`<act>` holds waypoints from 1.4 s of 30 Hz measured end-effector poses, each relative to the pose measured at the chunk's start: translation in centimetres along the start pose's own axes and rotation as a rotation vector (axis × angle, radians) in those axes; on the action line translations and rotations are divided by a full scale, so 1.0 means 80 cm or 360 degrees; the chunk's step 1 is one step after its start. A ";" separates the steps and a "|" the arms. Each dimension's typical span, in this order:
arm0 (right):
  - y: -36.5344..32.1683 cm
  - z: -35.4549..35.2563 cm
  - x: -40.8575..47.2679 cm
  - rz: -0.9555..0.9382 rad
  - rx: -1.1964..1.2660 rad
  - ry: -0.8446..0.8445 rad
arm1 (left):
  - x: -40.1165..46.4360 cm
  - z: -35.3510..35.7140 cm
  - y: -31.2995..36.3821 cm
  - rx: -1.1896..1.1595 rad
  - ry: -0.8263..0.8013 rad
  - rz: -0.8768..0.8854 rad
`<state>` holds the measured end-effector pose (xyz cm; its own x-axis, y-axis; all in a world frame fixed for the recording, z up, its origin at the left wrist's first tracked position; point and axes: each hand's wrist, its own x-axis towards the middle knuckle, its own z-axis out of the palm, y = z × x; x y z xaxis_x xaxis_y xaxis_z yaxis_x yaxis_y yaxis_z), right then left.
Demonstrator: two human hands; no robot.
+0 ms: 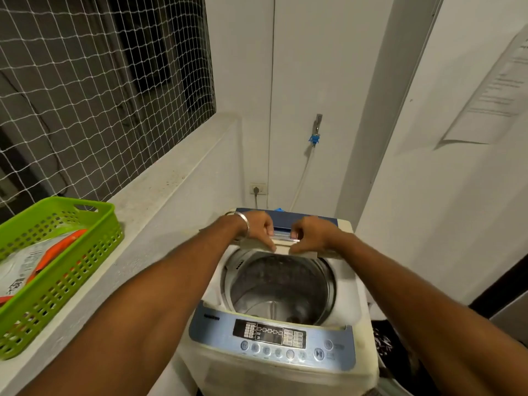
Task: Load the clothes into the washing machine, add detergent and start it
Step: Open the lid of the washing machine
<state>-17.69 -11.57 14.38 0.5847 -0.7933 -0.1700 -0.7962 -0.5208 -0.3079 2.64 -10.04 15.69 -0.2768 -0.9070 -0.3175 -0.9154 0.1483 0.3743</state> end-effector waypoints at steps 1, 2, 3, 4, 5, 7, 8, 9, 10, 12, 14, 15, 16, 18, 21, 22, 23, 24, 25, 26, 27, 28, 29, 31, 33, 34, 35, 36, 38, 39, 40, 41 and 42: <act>0.002 -0.013 0.003 -0.0009 -0.0013 0.0046 | 0.001 -0.011 0.003 -0.0015 0.0068 0.0012; 0.003 -0.025 0.006 -0.0016 -0.0036 0.0097 | 0.002 -0.020 0.004 -0.0024 0.0140 0.0017; 0.005 -0.035 0.010 -0.0017 -0.0073 0.0148 | 0.004 -0.027 0.006 -0.0020 0.0215 0.0014; 0.007 -0.043 0.013 -0.0017 -0.0115 0.0191 | 0.006 -0.033 0.009 -0.0002 0.0293 0.0007; 0.008 -0.050 0.015 -0.0014 -0.0154 0.0221 | 0.008 -0.037 0.011 0.0033 0.0371 -0.0009; 0.009 -0.060 0.020 -0.0003 -0.0247 0.0276 | 0.010 -0.045 0.020 0.0143 0.0524 -0.0071; 0.008 -0.064 0.022 0.0007 -0.0305 0.0327 | 0.011 -0.049 0.024 0.0190 0.0607 -0.0104; 0.008 -0.067 0.023 0.0017 -0.0359 0.0394 | 0.012 -0.051 0.028 0.0216 0.0695 -0.0138; 0.006 -0.070 0.025 0.0028 -0.0400 0.0468 | 0.014 -0.053 0.032 0.0233 0.0786 -0.0171; 0.004 -0.074 0.030 0.0056 -0.0443 0.0602 | 0.018 -0.055 0.037 0.0262 0.0956 -0.0231; 0.001 -0.076 0.035 0.0110 -0.0464 0.0711 | 0.025 -0.055 0.040 0.0287 0.1063 -0.0274; 0.001 -0.078 0.037 0.0135 -0.0477 0.0758 | 0.028 -0.056 0.042 0.0310 0.1102 -0.0285; 0.001 -0.079 0.040 0.0158 -0.0488 0.0799 | 0.032 -0.058 0.043 0.0340 0.1130 -0.0290; 0.001 -0.082 0.047 0.0198 -0.0495 0.0851 | 0.042 -0.067 0.044 0.0399 0.1159 -0.0287; 0.003 -0.090 0.063 0.0261 -0.0497 0.0876 | 0.061 -0.082 0.041 0.0473 0.1191 -0.0251; 0.005 -0.094 0.070 0.0284 -0.0496 0.0883 | 0.067 -0.087 0.039 0.0494 0.1204 -0.0236; 0.007 -0.098 0.078 0.0306 -0.0500 0.0892 | 0.074 -0.090 0.036 0.0503 0.1219 -0.0221; 0.009 -0.102 0.085 0.0326 -0.0518 0.0905 | 0.080 -0.093 0.034 0.0504 0.1237 -0.0211; 0.013 -0.105 0.093 0.0341 -0.0544 0.0916 | 0.086 -0.095 0.033 0.0510 0.1251 -0.0206; 0.016 -0.107 0.099 0.0355 -0.0571 0.0924 | 0.092 -0.098 0.031 0.0530 0.1258 -0.0208; 0.019 -0.108 0.105 0.0370 -0.0597 0.0929 | 0.098 -0.101 0.031 0.0561 0.1264 -0.0214; 0.022 -0.109 0.112 0.0385 -0.0624 0.0932 | 0.105 -0.105 0.030 0.0589 0.1268 -0.0221; 0.025 -0.110 0.118 0.0402 -0.0643 0.0936 | 0.112 -0.109 0.028 0.0602 0.1261 -0.0221; 0.032 -0.115 0.133 0.0428 -0.0657 0.0928 | 0.128 -0.118 0.022 0.0605 0.1222 -0.0195; 0.039 -0.122 0.147 0.0446 -0.0691 0.0888 | 0.144 -0.126 0.017 0.0624 0.1161 -0.0189; 0.041 -0.126 0.154 0.0458 -0.0710 0.0869 | 0.152 -0.129 0.015 0.0645 0.1141 -0.0187; 0.044 -0.128 0.160 0.0469 -0.0720 0.0855 | 0.159 -0.131 0.013 0.0672 0.1125 -0.0182; 0.047 -0.131 0.166 0.0478 -0.0726 0.0843 | 0.166 -0.133 0.011 0.0698 0.1104 -0.0173; 0.052 -0.135 0.177 0.0496 -0.0734 0.0809 | 0.178 -0.138 0.009 0.0738 0.1064 -0.0159; 0.055 -0.137 0.181 0.0499 -0.0729 0.0793 | 0.183 -0.141 0.008 0.0754 0.1054 -0.0154; 0.057 -0.138 0.185 0.0500 -0.0723 0.0781 | 0.186 -0.143 0.007 0.0765 0.1045 -0.0147; 0.060 -0.139 0.189 0.0503 -0.0720 0.0771 | 0.190 -0.144 0.006 0.0778 0.1032 -0.0143; 0.062 -0.140 0.193 0.0505 -0.0714 0.0760 | 0.194 -0.146 0.005 0.0787 0.1014 -0.0141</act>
<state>-14.37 -29.93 20.73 0.2651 -0.9252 0.2715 -0.9632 -0.2410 0.1194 1.38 -28.66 21.10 -0.1139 -0.9517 0.2853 -0.9907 0.0872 -0.1048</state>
